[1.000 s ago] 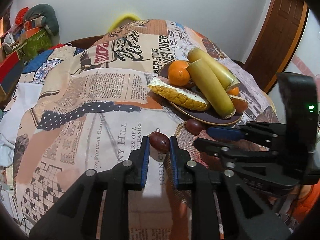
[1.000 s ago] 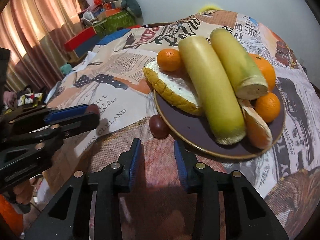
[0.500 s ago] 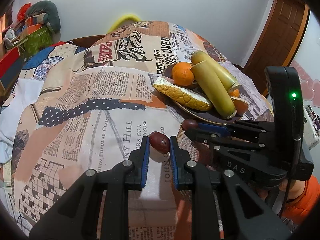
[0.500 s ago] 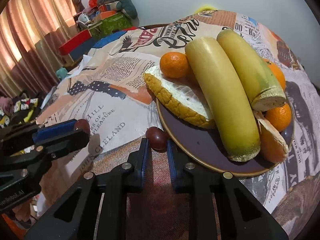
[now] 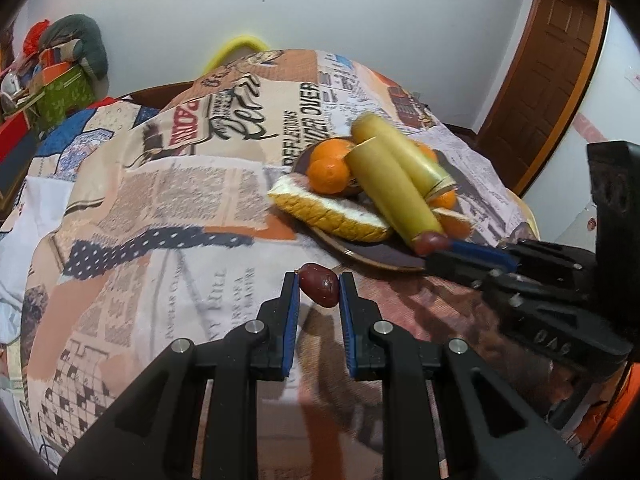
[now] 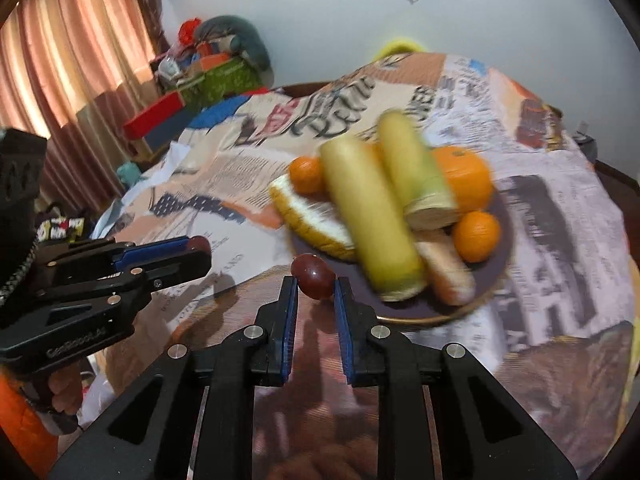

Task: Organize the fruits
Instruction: 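Lift the date with the left tool and set it on the plate rim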

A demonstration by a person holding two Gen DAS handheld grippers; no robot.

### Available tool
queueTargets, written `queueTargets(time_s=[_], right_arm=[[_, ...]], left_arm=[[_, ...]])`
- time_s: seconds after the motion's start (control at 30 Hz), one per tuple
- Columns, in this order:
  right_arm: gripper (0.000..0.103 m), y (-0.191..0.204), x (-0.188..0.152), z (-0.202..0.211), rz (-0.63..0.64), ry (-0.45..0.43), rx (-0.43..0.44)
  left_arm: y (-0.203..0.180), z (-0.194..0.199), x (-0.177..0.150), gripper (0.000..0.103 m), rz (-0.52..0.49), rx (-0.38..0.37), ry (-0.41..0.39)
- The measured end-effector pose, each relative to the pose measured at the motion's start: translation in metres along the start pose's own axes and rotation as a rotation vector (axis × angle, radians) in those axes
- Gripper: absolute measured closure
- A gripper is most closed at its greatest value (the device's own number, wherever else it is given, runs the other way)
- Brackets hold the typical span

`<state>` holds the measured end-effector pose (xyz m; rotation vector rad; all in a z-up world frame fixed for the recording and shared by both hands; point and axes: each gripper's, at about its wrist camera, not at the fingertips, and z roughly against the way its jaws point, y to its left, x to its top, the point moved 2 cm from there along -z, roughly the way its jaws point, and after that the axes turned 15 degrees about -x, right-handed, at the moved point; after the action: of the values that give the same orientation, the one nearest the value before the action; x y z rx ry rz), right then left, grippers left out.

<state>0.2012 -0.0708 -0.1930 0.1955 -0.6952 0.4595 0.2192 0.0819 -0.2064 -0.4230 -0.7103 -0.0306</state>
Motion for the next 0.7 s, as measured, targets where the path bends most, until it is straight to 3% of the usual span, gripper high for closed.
queueTargets(time_s=[0.33,0.7], right_arm=[[0.086,-0.058,0.006,0.013,-0.093,-0.054,-0.086],[0.085,-0.079,0.001,-0.01,-0.102,-0.013,-0.088]], left_arm=[[-0.034,-0.036,0.022,0.084,-0.056,-0.046,0.028],[-0.035,-0.079,0.024,0.084,-0.041,-0.067,0.109]])
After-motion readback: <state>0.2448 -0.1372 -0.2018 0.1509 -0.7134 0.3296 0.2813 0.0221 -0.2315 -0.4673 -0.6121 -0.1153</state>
